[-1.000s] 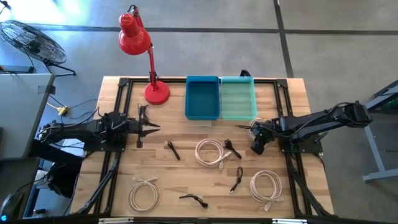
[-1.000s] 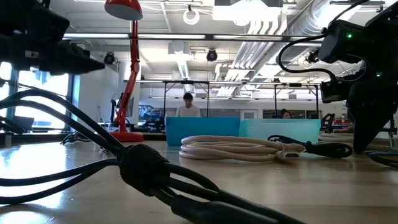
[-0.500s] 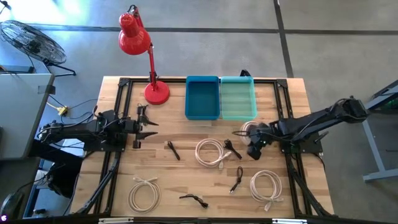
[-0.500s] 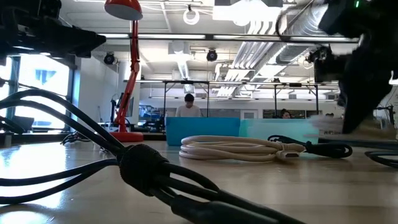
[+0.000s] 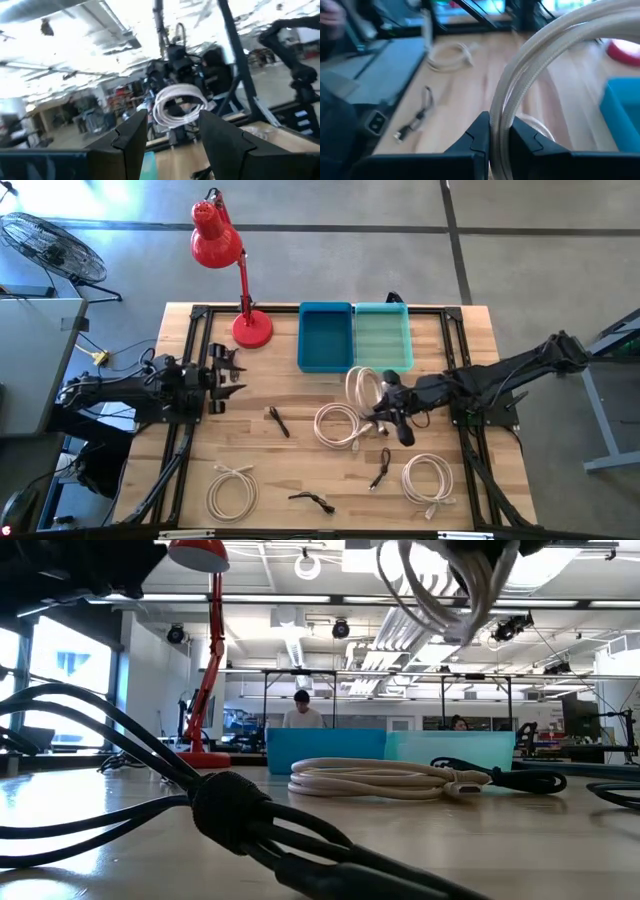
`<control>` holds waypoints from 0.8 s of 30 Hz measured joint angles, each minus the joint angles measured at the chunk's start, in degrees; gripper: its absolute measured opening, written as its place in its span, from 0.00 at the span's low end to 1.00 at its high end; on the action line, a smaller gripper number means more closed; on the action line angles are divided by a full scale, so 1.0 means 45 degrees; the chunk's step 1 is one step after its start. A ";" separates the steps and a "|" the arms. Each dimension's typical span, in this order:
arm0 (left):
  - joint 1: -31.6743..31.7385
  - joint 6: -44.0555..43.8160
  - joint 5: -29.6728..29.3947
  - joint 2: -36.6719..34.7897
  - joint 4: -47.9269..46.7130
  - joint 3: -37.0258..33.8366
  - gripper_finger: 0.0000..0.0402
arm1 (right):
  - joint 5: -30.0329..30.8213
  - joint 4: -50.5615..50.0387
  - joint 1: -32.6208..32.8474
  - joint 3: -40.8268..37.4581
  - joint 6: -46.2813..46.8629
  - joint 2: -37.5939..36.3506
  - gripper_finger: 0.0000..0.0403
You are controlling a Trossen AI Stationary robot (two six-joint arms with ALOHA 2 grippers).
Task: Pick & Place USB Port
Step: Put the white charger cable into the blue bin
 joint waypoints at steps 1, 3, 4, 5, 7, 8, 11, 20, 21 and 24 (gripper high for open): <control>0.0000 0.0233 0.0018 0.0226 0.0160 0.0000 0.44 | -0.0363 0.0311 -0.0124 0.0000 -0.0139 0.0070 0.08; 0.0000 0.0637 0.0024 0.0829 0.0574 0.0005 0.44 | -0.1310 0.0929 -0.0451 0.0000 -0.0258 0.0250 0.08; 0.0000 0.0843 0.0024 0.1209 0.0730 0.0053 0.44 | -0.1862 0.1203 -0.0619 0.0000 -0.0308 0.0400 0.08; 0.0000 0.1093 0.0033 0.1645 0.0932 0.0171 0.44 | -0.2297 0.1477 -0.0779 0.0000 -0.0437 0.0571 0.08; 0.0000 0.1731 0.0105 0.2499 0.1183 0.0542 0.44 | -0.3092 0.2045 -0.1025 0.0000 -0.0574 0.0957 0.08; 0.0000 0.1983 0.0195 0.3022 0.1220 0.0816 0.44 | -0.3465 0.2305 -0.1156 0.0000 -0.0579 0.1165 0.08; 0.0000 0.2302 0.0448 0.4683 0.1285 0.1914 0.44 | -0.4637 0.3300 -0.1514 0.0000 -0.0506 0.1744 0.08; 0.0000 0.4256 0.2055 0.9943 0.0749 0.5785 0.44 | -0.6690 0.4952 -0.2102 0.0005 -0.0607 0.2303 0.08; 0.0001 0.4373 0.2216 1.0372 0.0484 0.6221 0.44 | -0.6881 0.4999 -0.2125 0.0005 -0.0648 0.2303 0.08; 0.0000 0.4456 0.2563 1.1500 -0.0253 0.7381 0.44 | -0.7147 0.5140 -0.2121 0.0008 -0.0664 0.2303 0.08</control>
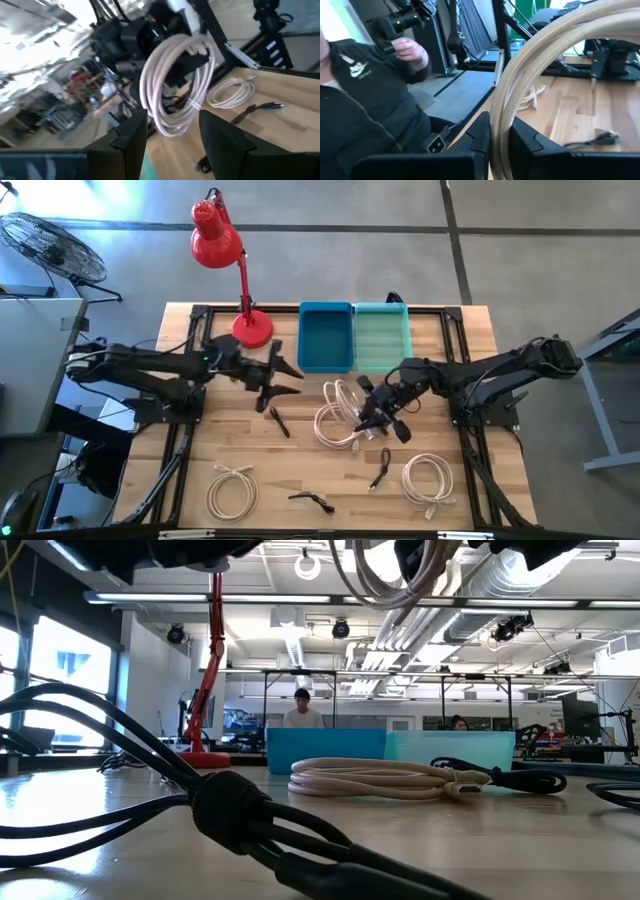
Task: Pick & Place USB Port
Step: Put the white charger cable into the blue bin
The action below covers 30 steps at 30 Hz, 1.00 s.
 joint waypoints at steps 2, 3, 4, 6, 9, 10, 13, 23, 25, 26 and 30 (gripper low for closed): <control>0.0000 0.0088 0.0493 0.0685 -0.0112 0.0606 0.44 | -0.0264 -0.0026 0.0009 0.0002 0.0098 -0.0005 0.08; 0.0000 0.0109 0.0678 0.0985 -0.0113 0.0842 0.44 | -0.0420 -0.0029 0.0013 0.0002 0.0110 -0.0005 0.08; 0.0000 0.0106 0.0827 0.1298 -0.0120 0.1051 0.44 | -0.0491 -0.0053 0.0013 0.0002 0.0115 -0.0005 0.08; 0.0000 0.0105 0.0917 0.1755 -0.0194 0.1414 0.44 | -0.0487 -0.0040 0.0037 0.0002 0.0107 -0.0005 0.08; 0.0000 0.0140 0.0908 0.2182 -0.0107 0.1880 0.44 | -0.0481 -0.0126 0.0096 0.0002 0.0144 -0.0005 0.08; 0.0000 0.0148 0.0918 0.2269 -0.0109 0.1980 0.44 | -0.0480 -0.0231 0.0130 0.0002 0.0138 -0.0005 0.08; 0.0000 0.0140 0.0920 0.2514 -0.0139 0.2331 0.44 | -0.0498 -0.0317 0.0144 0.0002 0.0042 -0.0005 0.08; -0.0005 -0.0606 0.1829 0.3020 0.0081 0.2630 0.44 | -0.0489 -0.0350 0.0037 0.0002 -0.0181 -0.0010 0.08; -0.0005 -0.0602 0.1834 0.3162 0.0131 0.2630 0.44 | -0.0480 -0.0350 -0.0017 0.0002 -0.0246 -0.0010 0.08; 0.0000 -0.0559 0.1830 0.3288 0.0318 0.2633 0.44 | -0.0476 -0.0350 -0.0047 0.0002 -0.0339 -0.0010 0.08; 0.0005 -0.0467 0.1808 0.3689 0.0888 0.2630 0.44 | -0.0359 -0.0345 -0.0055 0.0002 -0.0517 -0.0010 0.08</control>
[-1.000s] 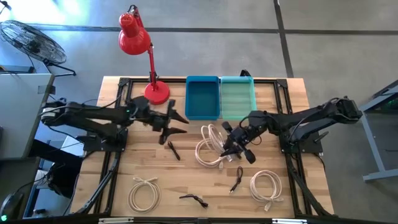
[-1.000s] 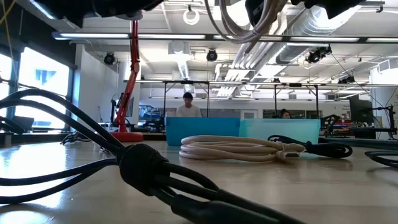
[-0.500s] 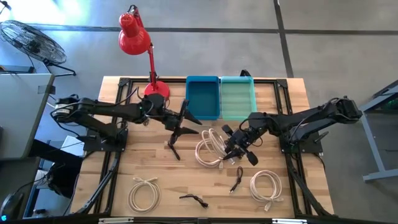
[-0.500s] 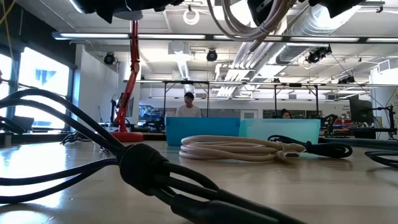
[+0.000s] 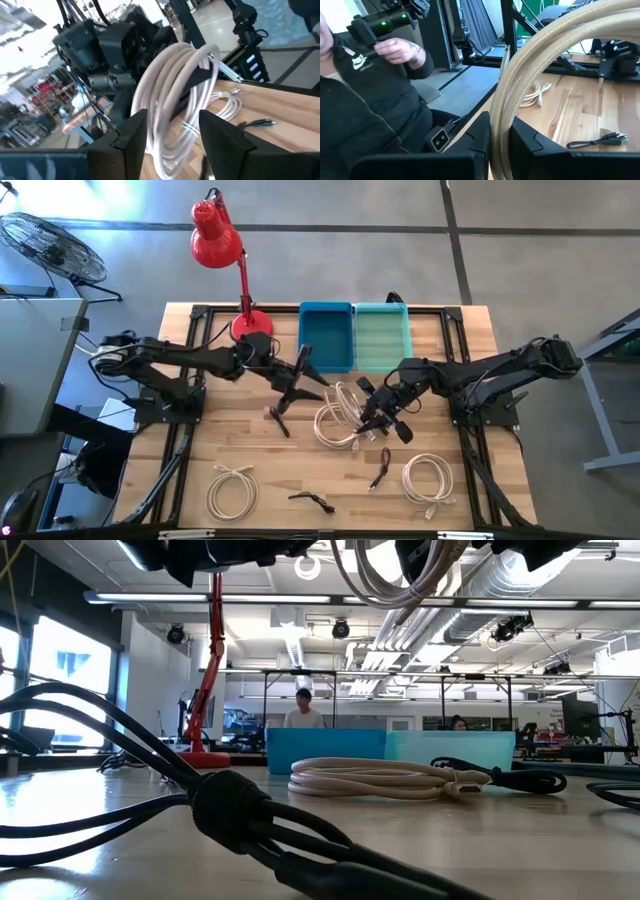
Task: Pick & Place USB Port
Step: Put the white charger cable into the blue bin
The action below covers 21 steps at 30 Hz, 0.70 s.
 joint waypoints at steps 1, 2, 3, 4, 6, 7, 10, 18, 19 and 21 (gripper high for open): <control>-0.0005 0.0038 0.0000 0.0076 0.0186 0.0000 0.44 | -0.0004 0.0000 0.0000 0.0000 0.0000 0.0000 0.08; -0.0005 0.0035 -0.0003 0.0134 0.0284 0.0000 0.44 | 0.0001 -0.0005 0.0000 0.0000 0.0000 0.0000 0.08; -0.0005 0.0034 -0.0012 0.0181 0.0397 0.0000 0.44 | 0.0001 -0.0005 0.0000 0.0000 0.0000 0.0000 0.08; -0.0005 0.0034 -0.0012 0.0223 0.0545 0.0000 0.44 | 0.0001 0.0000 0.0000 0.0000 0.0000 0.0000 0.08; -0.0005 0.0034 -0.0013 0.0247 0.0747 0.0000 0.44 | 0.0001 0.0000 0.0000 0.0000 0.0000 0.0000 0.08; -0.0005 0.0029 -0.0015 0.0247 0.0794 0.0000 0.44 | 0.0004 0.0000 0.0000 0.0000 -0.0001 0.0000 0.08; -0.0005 -0.0048 -0.0011 0.0247 0.0905 0.0000 0.44 | 0.0035 0.0005 0.0000 0.0000 0.0000 0.0000 0.08; -0.0005 -0.0058 -0.0335 0.0395 0.1181 0.0012 0.44 | 0.0035 0.0010 0.0000 0.0000 0.0000 0.0000 0.08; -0.0003 -0.0062 -0.0325 0.0501 0.1184 0.0076 0.44 | 0.0035 0.0020 0.0000 0.0000 0.0000 0.0000 0.08; -0.0003 -0.0068 -0.0199 0.0751 0.1082 0.0312 0.44 | 0.0035 0.0088 0.0000 0.0000 0.0000 0.0002 0.08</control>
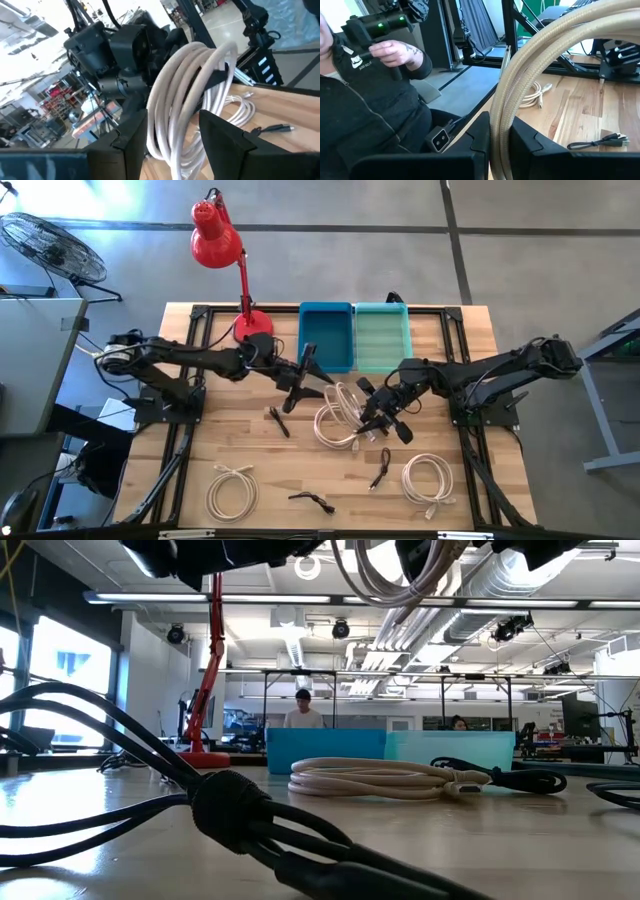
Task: Pick & Place USB Port
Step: Put the white charger cable into the blue bin
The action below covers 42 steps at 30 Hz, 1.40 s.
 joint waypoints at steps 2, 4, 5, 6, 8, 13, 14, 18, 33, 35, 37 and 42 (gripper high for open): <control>-0.0036 -0.0132 0.0267 0.0436 0.0135 0.0455 0.44 | 0.0000 0.0076 0.0000 0.0015 0.0013 0.0054 0.08; -0.0094 -0.0508 0.0399 0.0882 -0.0010 0.0838 0.44 | -0.0024 0.0075 0.0003 0.0015 0.0162 0.0170 0.08; -0.0094 -0.0633 0.0409 0.1074 -0.0194 0.1058 0.44 | -0.0039 0.0071 0.0005 0.0015 0.0219 0.0236 0.08; -0.0099 -0.0663 0.0461 0.1223 -0.0358 0.1283 0.44 | -0.0045 0.0057 0.0005 0.0015 0.0255 0.0309 0.08; -0.0089 -0.0664 0.0717 0.1474 -0.0644 0.1687 0.44 | -0.0057 0.0092 0.0008 0.0015 0.0244 0.0401 0.08; -0.0085 -0.0479 0.1964 0.1745 -0.1318 0.2229 0.44 | -0.0086 0.0078 0.0019 0.0015 0.0351 0.0464 0.08; -0.0085 -0.0505 0.2162 0.1745 -0.1313 0.2259 0.43 | -0.0099 0.0068 0.0019 0.0015 0.0350 0.0464 0.08; -0.0085 -0.0652 0.2297 0.1735 -0.1463 0.2267 0.33 | -0.0092 0.0063 0.0019 0.0015 0.0350 0.0464 0.08; -0.0094 -0.0742 0.1358 0.1679 -0.2583 0.2267 0.03 | 0.0509 0.0125 -0.0051 0.0010 0.0716 0.0135 0.35; -0.0094 -0.0753 0.1070 0.1572 -0.2948 0.2271 0.02 | 0.1021 -0.0360 -0.0123 0.0010 0.0691 -0.0262 0.36; -0.0094 -0.0745 0.0574 0.1373 -0.3513 0.2269 0.02 | 0.1748 -0.1293 -0.0260 0.0010 0.0570 -0.0792 0.36; -0.0191 -0.0198 -0.2035 0.0502 -0.5161 0.2262 0.02 | 0.4104 -0.4068 -0.0653 0.0010 0.0117 -0.2403 0.35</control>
